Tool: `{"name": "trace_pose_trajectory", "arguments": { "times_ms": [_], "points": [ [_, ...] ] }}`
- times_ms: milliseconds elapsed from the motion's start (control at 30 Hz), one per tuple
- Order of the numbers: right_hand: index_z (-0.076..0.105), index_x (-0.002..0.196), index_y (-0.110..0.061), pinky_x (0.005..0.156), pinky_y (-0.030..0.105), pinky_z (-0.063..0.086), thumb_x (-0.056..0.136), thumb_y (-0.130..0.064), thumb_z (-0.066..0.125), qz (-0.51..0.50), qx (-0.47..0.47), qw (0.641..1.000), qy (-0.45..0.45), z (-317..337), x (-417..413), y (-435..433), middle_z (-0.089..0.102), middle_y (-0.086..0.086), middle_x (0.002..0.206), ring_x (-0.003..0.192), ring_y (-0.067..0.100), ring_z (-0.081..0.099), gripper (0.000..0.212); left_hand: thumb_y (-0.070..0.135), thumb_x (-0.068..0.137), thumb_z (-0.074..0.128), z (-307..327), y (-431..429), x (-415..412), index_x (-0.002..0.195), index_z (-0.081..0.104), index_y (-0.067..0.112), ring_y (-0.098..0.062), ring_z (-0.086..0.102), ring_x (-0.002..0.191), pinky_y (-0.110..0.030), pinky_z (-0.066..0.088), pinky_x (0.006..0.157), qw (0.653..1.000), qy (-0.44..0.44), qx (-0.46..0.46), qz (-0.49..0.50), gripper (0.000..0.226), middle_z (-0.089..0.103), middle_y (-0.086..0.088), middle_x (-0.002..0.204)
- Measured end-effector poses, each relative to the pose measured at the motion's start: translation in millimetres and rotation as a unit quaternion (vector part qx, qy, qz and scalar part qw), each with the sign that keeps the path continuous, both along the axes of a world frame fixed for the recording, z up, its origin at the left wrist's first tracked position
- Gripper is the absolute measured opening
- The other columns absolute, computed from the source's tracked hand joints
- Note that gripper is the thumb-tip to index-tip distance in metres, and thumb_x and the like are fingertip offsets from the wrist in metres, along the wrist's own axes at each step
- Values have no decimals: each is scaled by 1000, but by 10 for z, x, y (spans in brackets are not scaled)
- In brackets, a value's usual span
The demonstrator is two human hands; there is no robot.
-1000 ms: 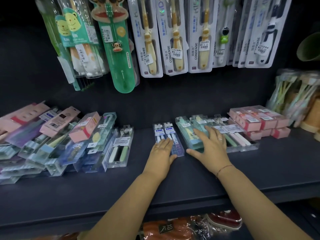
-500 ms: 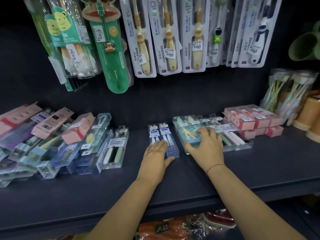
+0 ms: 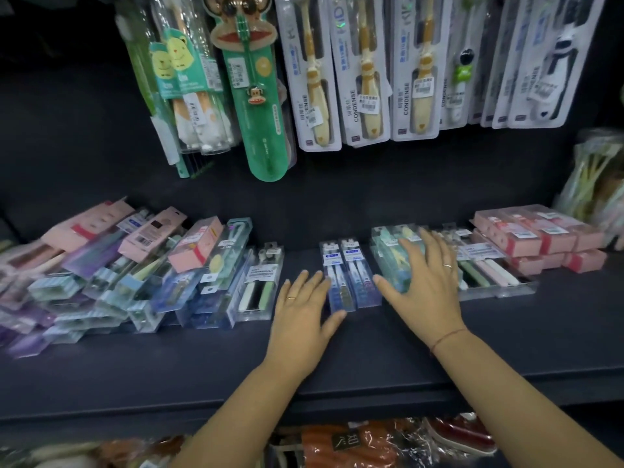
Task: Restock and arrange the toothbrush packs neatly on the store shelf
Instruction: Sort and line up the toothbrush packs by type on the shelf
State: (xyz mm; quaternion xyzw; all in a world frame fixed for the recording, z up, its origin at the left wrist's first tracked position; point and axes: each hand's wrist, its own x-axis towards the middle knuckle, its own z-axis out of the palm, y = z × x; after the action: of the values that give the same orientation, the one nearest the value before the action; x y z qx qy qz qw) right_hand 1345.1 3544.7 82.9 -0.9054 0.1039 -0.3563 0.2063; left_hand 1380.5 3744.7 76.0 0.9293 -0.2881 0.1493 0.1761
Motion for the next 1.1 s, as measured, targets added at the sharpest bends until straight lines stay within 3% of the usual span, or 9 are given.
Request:
{"name": "trace_pose_trajectory", "arguments": {
  "times_ms": [133,233,400,567,733,800,867,967,1100],
  "points": [
    [40,145,-19,121,41,18,91,-41,60,187,-14,980,65,-15,-60,596,20,3,159,148,23,14,62,27,90,60,16,792,-16,128,61,12,-32,41,136,-49,26,115,978,-155,-54,127,42,51,-11,143],
    [20,154,-22,123,35,2,96,-44,52,288,-88,939,169,-62,68,1153,5,-2,163,150,18,0,70,15,87,71,57,1146,51,123,61,7,-39,39,134,-58,29,110,948,-192,-124,221,39,48,-18,141],
    [4,157,-22,122,40,-4,99,-44,47,279,-118,921,243,-102,480,1680,4,-3,163,150,20,-2,75,40,88,58,51,1405,209,141,47,7,-38,32,141,-55,21,113,951,-178,-112,227,63,40,-19,150],
    [20,154,-29,120,43,0,103,-38,38,243,-148,927,245,-111,609,1599,19,-6,160,148,20,9,54,37,90,65,-5,1553,362,149,36,9,-33,27,144,-54,16,116,958,-146,-89,231,73,36,-14,154],
    [30,151,-26,121,40,3,104,-31,39,217,-157,934,237,-107,623,1409,27,-4,158,148,21,15,48,29,91,66,-36,1565,416,139,51,7,-31,30,144,-57,15,116,951,-160,-99,245,55,43,-12,150],
    [40,146,-21,119,37,16,102,-32,43,231,-71,949,205,-16,688,1453,40,1,150,143,24,27,46,26,92,64,-38,1542,425,135,55,8,-31,30,144,-55,12,116,949,-161,-111,248,47,44,-12,150],
    [48,139,-14,110,33,33,99,-37,50,238,126,949,165,151,786,1620,51,4,139,131,23,43,46,27,94,60,-39,1506,426,135,55,10,-30,28,145,-55,10,116,949,-156,-112,252,45,43,-12,151],
    [50,130,-10,95,37,50,92,-47,59,240,366,879,189,348,993,1931,61,8,121,106,22,61,54,28,96,56,-35,1460,425,136,54,11,-29,25,147,-55,10,117,949,-143,-118,255,43,40,-11,152],
    [57,111,-11,62,27,52,85,-45,69,230,476,821,216,392,1179,2200,65,6,98,75,16,61,45,27,97,55,-47,1444,418,134,56,10,-30,26,146,-56,14,116,949,-145,-116,256,40,40,-12,152]
  ]
}}
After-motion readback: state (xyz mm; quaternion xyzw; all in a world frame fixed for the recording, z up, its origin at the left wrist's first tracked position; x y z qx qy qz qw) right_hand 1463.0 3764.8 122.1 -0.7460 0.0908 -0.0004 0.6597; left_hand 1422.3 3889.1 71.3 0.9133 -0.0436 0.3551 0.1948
